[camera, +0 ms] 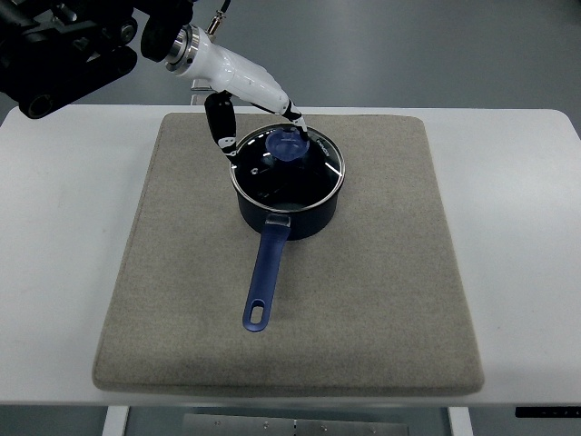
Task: Open pot lid and place left with left hand
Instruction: 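Close the left hand fingers around the blue lid knob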
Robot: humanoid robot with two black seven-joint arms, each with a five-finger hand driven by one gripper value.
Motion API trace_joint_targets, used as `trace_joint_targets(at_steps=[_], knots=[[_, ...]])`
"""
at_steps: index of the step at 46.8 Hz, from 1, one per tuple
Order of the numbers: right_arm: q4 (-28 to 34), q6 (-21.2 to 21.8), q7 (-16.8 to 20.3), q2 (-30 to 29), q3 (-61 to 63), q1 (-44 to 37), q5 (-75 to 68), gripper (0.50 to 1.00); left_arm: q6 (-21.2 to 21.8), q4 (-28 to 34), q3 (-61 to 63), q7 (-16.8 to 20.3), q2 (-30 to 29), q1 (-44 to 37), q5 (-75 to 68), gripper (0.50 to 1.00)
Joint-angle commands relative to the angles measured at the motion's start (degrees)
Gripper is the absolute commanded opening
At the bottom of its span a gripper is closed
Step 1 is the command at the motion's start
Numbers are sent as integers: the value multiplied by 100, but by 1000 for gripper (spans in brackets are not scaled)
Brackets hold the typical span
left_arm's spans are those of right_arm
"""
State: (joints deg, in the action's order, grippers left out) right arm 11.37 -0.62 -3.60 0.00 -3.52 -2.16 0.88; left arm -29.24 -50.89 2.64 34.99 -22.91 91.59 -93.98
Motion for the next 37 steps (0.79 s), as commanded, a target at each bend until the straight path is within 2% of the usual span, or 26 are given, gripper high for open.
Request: trace_joint_targets(at_steps=[1,22,29,37], knots=[[-3,0,0,0,0,-4,0,917,6,27,0,1,14,-1,-7,926],[5,0,0,0,0,-4,0,917,76,273,-44,1,313,-203,-15,917],[5,0,0,0,0,-4,0,917,313,317,-9,1,322,-212,2,924],[5,0,0,0,0,-4,0,917,366,317,-26,1,357,-282,64,943]])
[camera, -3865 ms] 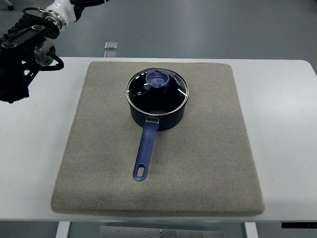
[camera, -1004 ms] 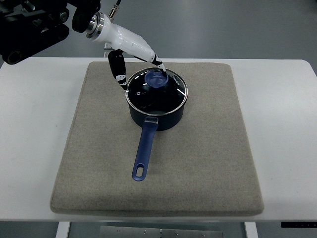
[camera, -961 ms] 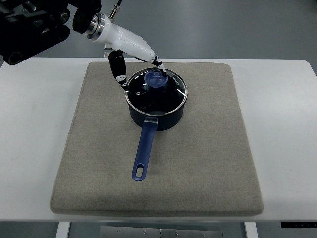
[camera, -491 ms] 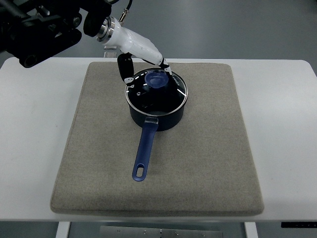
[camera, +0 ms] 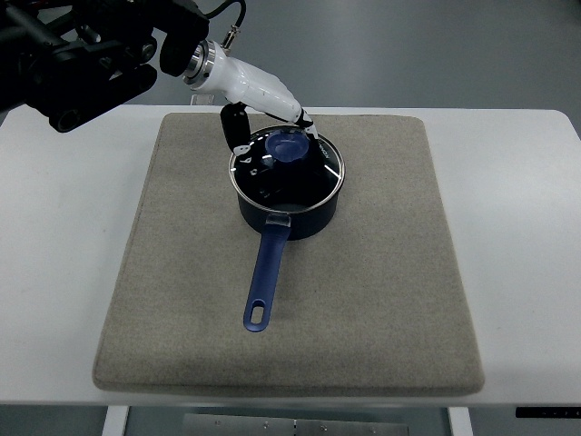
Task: Open pot lid and place left with left hand
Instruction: 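Close the left hand fingers around the blue lid knob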
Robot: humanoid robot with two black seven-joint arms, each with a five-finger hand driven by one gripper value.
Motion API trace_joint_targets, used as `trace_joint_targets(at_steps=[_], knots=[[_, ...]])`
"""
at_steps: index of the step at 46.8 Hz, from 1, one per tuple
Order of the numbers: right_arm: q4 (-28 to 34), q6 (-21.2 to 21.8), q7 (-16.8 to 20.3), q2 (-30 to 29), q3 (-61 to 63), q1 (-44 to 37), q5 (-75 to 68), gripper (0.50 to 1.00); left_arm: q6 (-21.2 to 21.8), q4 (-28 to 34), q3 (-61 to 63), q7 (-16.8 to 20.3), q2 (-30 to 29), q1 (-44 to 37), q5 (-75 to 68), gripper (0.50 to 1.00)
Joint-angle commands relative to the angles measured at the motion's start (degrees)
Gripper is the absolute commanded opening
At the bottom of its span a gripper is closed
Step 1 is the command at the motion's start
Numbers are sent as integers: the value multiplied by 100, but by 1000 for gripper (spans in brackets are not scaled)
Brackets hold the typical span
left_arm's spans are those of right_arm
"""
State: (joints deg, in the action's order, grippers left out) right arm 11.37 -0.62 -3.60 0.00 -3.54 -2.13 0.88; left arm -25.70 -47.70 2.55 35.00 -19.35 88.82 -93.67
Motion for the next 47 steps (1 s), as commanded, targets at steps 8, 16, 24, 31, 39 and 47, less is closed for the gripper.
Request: trace_joint_targets(at_steps=[8,16,24,31,39,47], knots=[[6,0,0,0,2,-6,0,917,135,-11,-35,0,-7,-13,42,966],[-3,0,0,0,2,3,0,917,153,-28,-27,0,-7,-14,25,973],[6,0,0,0,2,-6,0,917,135,-55,9,0,-16,-22,-10,975],[6,0,0,0,2,-6,0,917,118,-64,17,0,-25,-22,-28,973],[-3,0,0,0,2,2,0,917,118,-64,26,0,-42,-22,-81,962],[-3,0,0,0,2,-6,0,917,118,-37,26,0,-60,-5,-177,951]])
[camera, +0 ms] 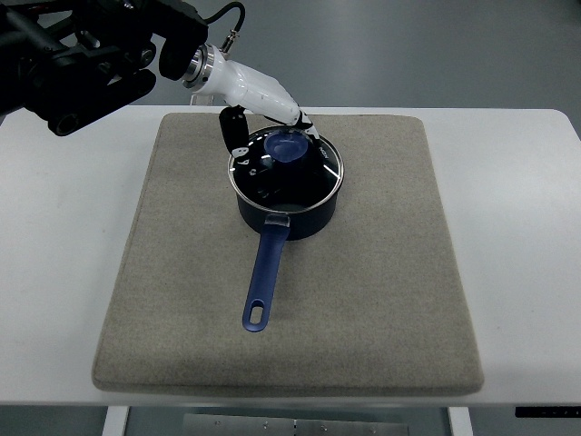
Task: Open pot lid and place left with left hand
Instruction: 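Close the left hand fingers around the blue lid knob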
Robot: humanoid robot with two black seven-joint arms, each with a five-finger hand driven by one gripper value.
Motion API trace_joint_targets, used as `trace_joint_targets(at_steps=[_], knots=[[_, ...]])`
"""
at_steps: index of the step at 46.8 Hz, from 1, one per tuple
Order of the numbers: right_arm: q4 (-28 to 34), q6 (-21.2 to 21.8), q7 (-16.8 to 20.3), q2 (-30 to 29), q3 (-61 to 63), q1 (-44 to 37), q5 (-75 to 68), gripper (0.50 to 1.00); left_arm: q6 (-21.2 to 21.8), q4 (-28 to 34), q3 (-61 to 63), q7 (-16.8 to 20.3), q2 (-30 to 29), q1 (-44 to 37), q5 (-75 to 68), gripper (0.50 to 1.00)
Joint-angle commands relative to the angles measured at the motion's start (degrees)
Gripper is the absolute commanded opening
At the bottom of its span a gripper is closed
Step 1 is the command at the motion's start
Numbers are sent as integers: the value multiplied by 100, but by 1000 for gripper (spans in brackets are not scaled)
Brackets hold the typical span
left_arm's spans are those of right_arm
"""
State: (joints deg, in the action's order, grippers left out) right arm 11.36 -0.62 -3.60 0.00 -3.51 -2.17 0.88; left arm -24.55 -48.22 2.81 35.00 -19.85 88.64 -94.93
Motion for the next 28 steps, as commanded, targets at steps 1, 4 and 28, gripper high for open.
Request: trace_joint_targets(at_steps=[1,4,28], knots=[[-2,0,0,0,0,-3,0,917,3,14,0,0,-10,13,-69,949],[7,0,0,0,0,-3,0,917,12,14,0,0,-10,22,-122,947],[7,0,0,0,0,-3,0,917,38,6,-9,0,34,-4,-122,928]])
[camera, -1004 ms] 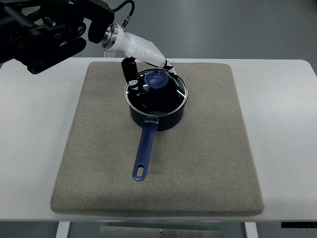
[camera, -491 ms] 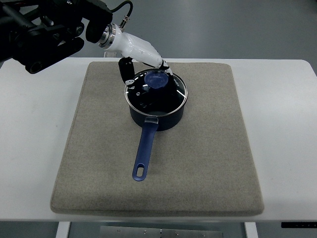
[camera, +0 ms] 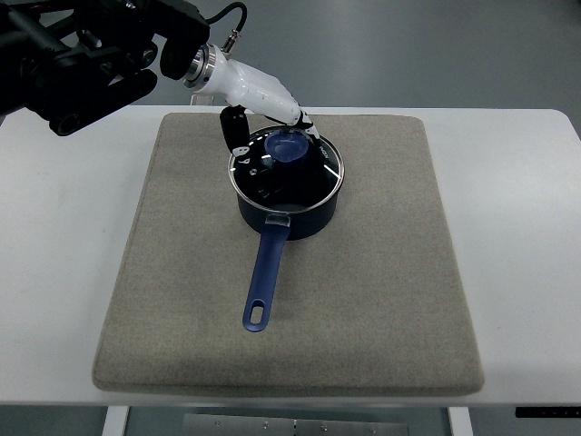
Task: Open pot lid and place left with left hand
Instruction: 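Close the left hand fingers around the blue lid knob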
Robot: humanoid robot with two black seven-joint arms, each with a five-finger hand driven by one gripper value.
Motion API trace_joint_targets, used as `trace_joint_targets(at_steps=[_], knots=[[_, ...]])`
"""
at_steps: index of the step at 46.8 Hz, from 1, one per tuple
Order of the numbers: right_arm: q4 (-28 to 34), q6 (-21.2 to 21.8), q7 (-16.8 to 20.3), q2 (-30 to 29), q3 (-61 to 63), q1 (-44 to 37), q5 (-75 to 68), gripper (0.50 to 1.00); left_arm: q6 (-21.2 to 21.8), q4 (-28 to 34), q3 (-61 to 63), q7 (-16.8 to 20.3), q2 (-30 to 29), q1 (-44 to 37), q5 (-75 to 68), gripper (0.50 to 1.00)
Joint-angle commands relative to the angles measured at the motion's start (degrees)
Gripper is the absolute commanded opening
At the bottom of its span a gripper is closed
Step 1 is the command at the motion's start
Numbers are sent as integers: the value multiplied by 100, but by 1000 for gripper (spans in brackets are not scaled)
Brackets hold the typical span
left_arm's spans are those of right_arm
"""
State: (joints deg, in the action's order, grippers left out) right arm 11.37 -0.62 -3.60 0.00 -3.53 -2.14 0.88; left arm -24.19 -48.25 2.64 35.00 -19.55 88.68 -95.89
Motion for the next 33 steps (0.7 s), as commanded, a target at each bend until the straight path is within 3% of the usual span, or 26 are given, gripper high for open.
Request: trace_joint_targets(at_steps=[1,4,6,16,26,28,33], knots=[[-3,0,0,0,1,3,0,917,2,8,9,0,-4,0,-35,917],[6,0,0,0,1,3,0,917,2,17,9,0,-5,-9,-35,881],[-3,0,0,0,1,3,0,917,2,17,9,0,-5,-9,-35,829],[-3,0,0,0,1,3,0,917,2,26,9,0,4,-9,-27,814],[-3,0,0,0,1,-6,0,917,19,26,9,0,13,-9,-53,662],[-3,0,0,0,1,-6,0,917,80,26,9,0,13,-9,-53,617],[-3,0,0,0,1,-6,0,917,344,35,9,0,13,-44,-53,557]])
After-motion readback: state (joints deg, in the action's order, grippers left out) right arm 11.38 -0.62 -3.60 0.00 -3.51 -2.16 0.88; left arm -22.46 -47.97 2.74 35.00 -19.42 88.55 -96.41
